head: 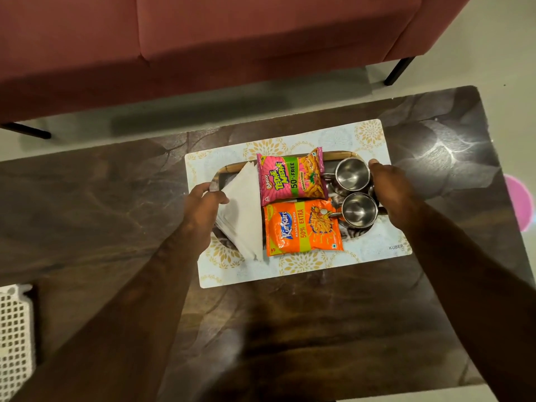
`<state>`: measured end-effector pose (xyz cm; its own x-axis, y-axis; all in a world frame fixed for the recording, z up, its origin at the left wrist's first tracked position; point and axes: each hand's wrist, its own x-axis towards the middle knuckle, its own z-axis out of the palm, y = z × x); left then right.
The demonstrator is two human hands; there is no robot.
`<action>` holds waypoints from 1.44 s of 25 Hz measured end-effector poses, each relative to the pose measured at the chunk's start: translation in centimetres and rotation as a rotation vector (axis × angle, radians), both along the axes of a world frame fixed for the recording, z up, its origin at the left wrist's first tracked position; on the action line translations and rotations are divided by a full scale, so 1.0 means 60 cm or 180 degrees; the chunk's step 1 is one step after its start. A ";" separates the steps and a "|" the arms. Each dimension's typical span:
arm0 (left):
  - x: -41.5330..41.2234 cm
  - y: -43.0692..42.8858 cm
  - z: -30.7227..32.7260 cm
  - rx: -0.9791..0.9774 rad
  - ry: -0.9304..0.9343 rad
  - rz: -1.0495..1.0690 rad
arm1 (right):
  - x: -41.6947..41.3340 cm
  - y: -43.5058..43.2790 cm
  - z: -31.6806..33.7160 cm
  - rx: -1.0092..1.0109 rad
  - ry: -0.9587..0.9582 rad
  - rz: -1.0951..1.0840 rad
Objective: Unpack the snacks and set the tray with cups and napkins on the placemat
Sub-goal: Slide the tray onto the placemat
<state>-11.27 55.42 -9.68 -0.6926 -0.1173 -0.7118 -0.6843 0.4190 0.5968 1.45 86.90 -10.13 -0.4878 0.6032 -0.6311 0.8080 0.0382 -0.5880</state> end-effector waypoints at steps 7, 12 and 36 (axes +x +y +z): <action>0.012 -0.004 -0.018 -0.0029 0.0060 0.0042 | 0.001 0.005 -0.020 -0.0204 0.0009 -0.0271; 0.014 -0.004 -0.021 -0.0087 0.0092 -0.0035 | 0.005 -0.004 -0.030 0.0005 0.0066 -0.0338; -0.007 -0.031 -0.023 -0.0258 0.0044 -0.0960 | 0.020 -0.016 -0.002 0.0201 -0.0091 -0.0468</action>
